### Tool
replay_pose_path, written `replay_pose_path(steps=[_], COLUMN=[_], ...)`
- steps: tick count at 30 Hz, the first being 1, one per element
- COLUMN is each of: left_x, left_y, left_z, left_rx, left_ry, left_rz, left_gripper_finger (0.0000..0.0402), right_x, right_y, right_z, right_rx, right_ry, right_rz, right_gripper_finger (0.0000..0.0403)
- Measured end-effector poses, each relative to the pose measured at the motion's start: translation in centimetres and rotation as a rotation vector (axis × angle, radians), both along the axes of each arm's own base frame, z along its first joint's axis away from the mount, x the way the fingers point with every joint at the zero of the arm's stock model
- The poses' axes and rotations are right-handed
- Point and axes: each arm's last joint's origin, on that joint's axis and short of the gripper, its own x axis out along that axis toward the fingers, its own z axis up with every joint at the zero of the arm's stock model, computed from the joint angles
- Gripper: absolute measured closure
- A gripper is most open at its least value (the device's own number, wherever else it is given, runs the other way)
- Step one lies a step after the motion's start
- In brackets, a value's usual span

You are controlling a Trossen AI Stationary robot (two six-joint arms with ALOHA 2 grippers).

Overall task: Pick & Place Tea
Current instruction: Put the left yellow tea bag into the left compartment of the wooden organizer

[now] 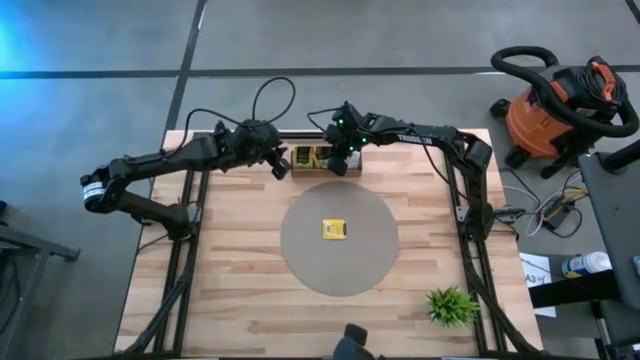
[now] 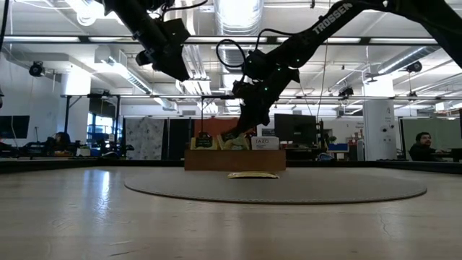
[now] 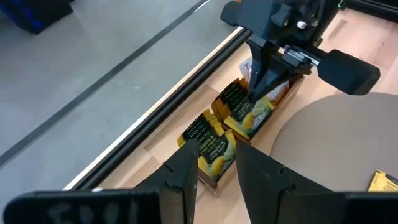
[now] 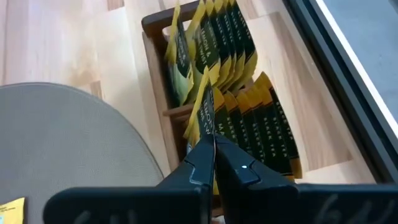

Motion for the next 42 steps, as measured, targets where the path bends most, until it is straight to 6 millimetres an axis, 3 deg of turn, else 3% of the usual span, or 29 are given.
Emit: replay_pose_path(steps=[11,18,26,33,42], left_x=[0.0,-0.2,-0.3,-0.3,-0.3], left_y=[0.0,-0.1,-0.2,0.0,0.4], left_z=[0.0,-0.8,-1.6,-1.5,-1.4], left_rx=[-0.012,-0.039,-0.055,-0.049,-0.049], left_ry=[-0.003,0.012,0.035,0.023,0.001], left_rz=[-0.008,0.007,0.013,0.018,0.016], left_gripper_finger=[0.0298,0.0298,0.0298,0.0298,0.0298], right_x=[0.4,-0.2,-0.8,-2.0,-1.6], right_y=[-0.2,0.3,0.6,1.3,1.1], right_z=[0.4,-1.8,-1.0,-1.6,-1.2], right_rx=[-0.004,0.069,0.048,0.078,0.061], right_ry=[-0.066,-0.085,-0.079,0.067,0.036], right_rz=[-0.008,-0.036,-0.021,0.040,0.036], right_gripper_finger=[0.0394,0.0394,0.0394,0.0394,0.0394])
